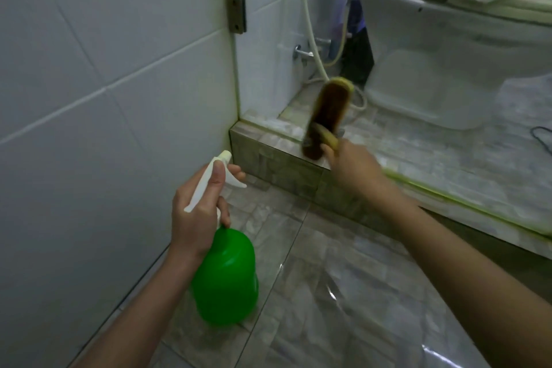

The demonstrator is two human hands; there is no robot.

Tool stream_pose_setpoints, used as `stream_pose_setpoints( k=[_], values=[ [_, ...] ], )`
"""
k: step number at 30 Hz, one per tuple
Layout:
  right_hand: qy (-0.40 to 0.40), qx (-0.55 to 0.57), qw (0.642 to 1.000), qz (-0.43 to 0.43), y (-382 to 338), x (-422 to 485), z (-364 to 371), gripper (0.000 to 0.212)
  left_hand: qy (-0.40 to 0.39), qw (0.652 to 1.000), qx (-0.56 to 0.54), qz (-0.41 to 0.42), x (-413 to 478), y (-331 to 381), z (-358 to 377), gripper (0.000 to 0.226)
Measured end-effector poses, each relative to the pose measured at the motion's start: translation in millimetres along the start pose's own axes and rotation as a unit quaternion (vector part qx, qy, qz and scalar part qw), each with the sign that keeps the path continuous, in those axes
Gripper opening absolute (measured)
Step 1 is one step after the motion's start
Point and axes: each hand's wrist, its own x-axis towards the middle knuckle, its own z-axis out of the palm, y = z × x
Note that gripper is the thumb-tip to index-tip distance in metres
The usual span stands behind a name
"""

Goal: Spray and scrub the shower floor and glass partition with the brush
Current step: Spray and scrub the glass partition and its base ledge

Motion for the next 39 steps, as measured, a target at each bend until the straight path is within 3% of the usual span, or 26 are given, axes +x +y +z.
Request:
stream_pose_setpoints(
  k=[3,6,10,13,17,20,24,26,30,34,36,39],
  values=[
    [0.03,-0.017,0.998,0.052,29,-29,-8,0.039,-0.001,1.0,0.0,-0.001,1,0,-5,0.031],
    [0.031,-0.034,0.998,-0.031,-15,2,3,0.033,0.003,1.0,0.009,-0.005,3,-2,-8,0.031],
    [-0.013,-0.046,0.989,-0.137,-104,71,39,0.04,0.013,1.0,0.014,-0.001,5,-8,-11,0.031],
    [-0.034,-0.048,0.992,-0.115,-114,72,37,0.038,0.033,0.999,0.0,-0.006,8,-8,-18,0.031],
    [0.003,0.005,0.999,-0.032,-33,22,23,0.036,0.046,0.999,-0.008,-0.012,8,-9,-32,0.037],
    [0.032,0.001,0.999,0.01,-24,21,27,0.045,0.052,0.999,-0.01,-0.009,8,-8,-43,0.034],
    [-0.001,-0.041,0.991,-0.127,-108,72,48,0.04,0.055,0.998,0.004,-0.009,5,-9,-50,0.031],
    [-0.012,-0.048,0.988,-0.149,-135,87,51,0.04,0.053,0.999,0.006,-0.006,4,-11,-47,0.029],
    [-0.026,-0.06,0.991,-0.117,-88,62,30,0.037,0.059,0.998,-0.009,-0.013,7,-11,-41,0.028],
    [0.015,-0.029,0.999,-0.022,-20,20,14,0.041,0.048,0.998,-0.024,-0.012,9,-5,-35,0.031],
    [0.017,-0.042,0.998,-0.049,-33,31,18,0.041,0.043,0.999,-0.018,-0.012,9,-3,-34,0.031],
    [-0.004,-0.101,0.982,-0.162,-92,77,37,0.042,0.042,0.999,-0.01,-0.002,8,-3,-35,0.029]
  ],
)
